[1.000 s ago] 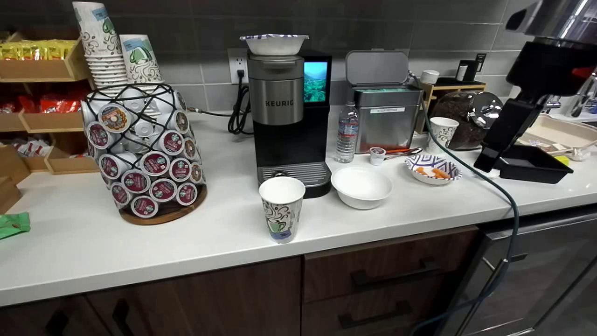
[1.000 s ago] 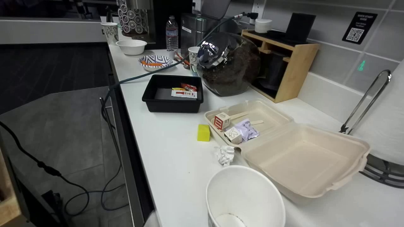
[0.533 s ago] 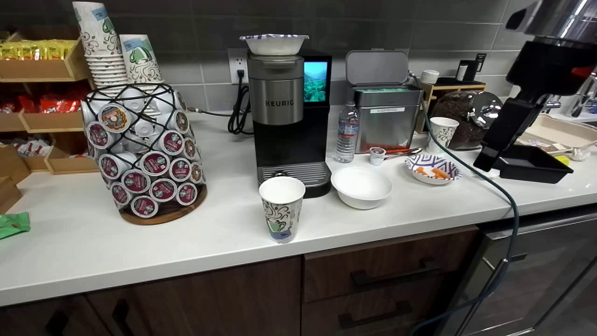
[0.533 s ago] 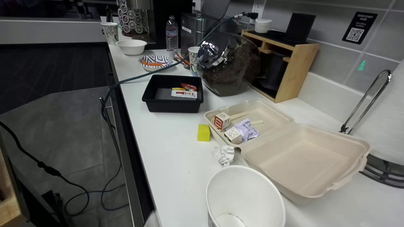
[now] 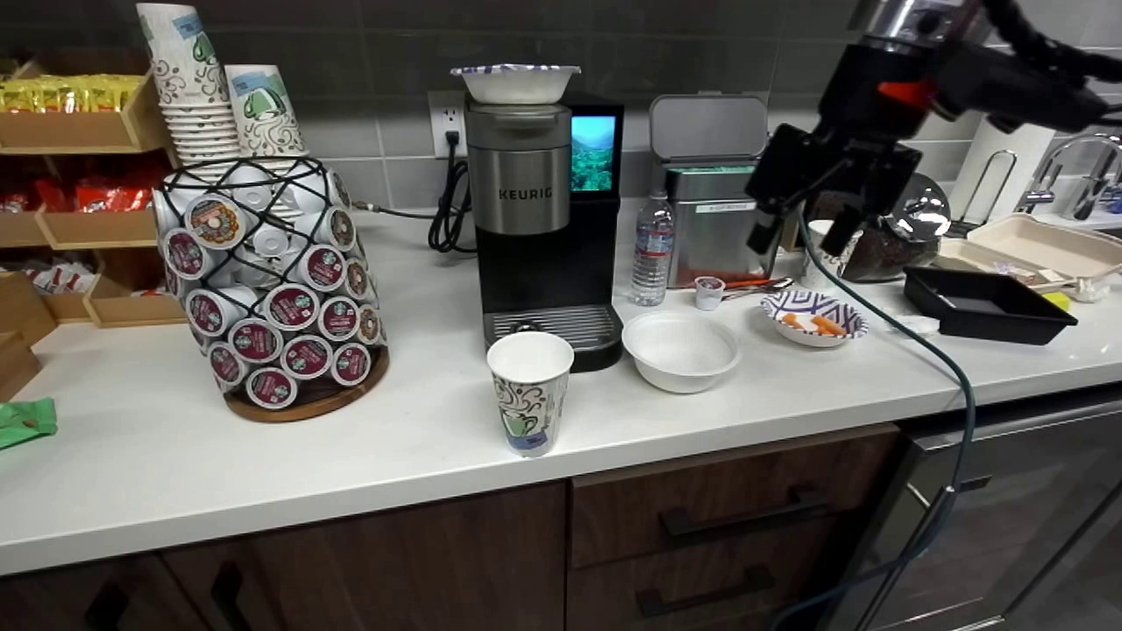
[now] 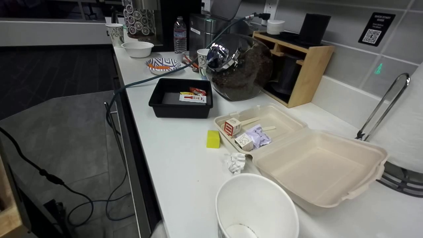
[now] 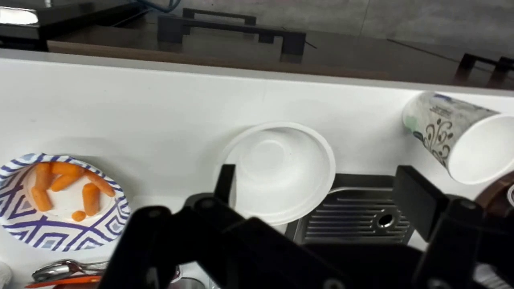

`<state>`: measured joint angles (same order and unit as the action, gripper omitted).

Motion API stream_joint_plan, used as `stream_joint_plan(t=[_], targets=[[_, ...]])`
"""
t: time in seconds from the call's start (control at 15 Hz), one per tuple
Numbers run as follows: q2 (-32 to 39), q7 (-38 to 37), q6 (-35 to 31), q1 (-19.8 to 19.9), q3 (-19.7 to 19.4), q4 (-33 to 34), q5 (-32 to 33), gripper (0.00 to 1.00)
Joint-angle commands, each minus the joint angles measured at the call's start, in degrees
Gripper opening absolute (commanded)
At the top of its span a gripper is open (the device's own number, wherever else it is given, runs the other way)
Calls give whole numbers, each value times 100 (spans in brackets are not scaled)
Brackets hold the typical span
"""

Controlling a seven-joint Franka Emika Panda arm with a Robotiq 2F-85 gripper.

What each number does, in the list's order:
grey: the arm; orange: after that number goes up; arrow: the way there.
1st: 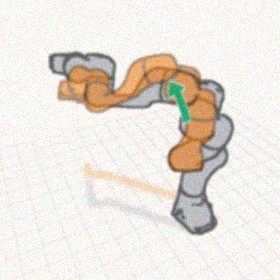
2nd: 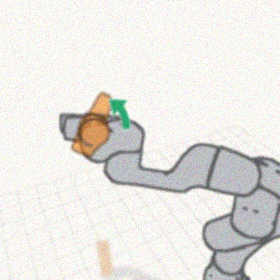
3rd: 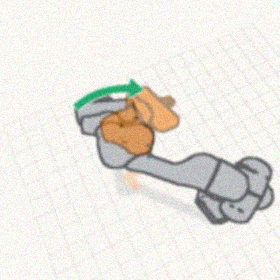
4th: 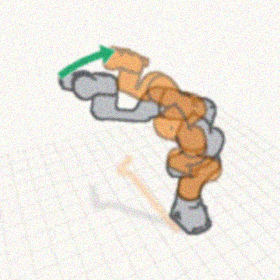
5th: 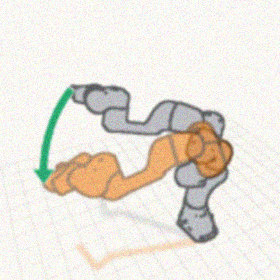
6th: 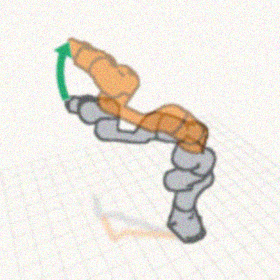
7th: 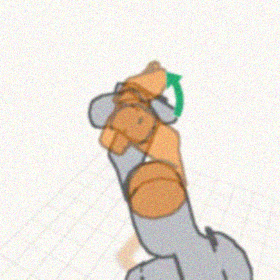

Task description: Move the coffee cup to the right and put it inside the black box.

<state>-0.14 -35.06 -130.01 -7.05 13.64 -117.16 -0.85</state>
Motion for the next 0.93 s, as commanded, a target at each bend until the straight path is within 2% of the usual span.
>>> stream_joint_plan(t=[0.0, 0.07, 0.2, 0.4, 0.67, 0.87], targets=[[1003, -382, -79, -245, -96, 1178, -115, 100], [545, -207, -32, -246, -173, 632, -48, 100], [879, -248, -44, -323, -209, 1033, -73, 100], [1100, -295, -94, -390, -225, 1256, -1, 100], [1728, -269, -150, -651, -123, 1969, -391, 100], [2215, -393, -171, -859, -206, 2469, -469, 100]])
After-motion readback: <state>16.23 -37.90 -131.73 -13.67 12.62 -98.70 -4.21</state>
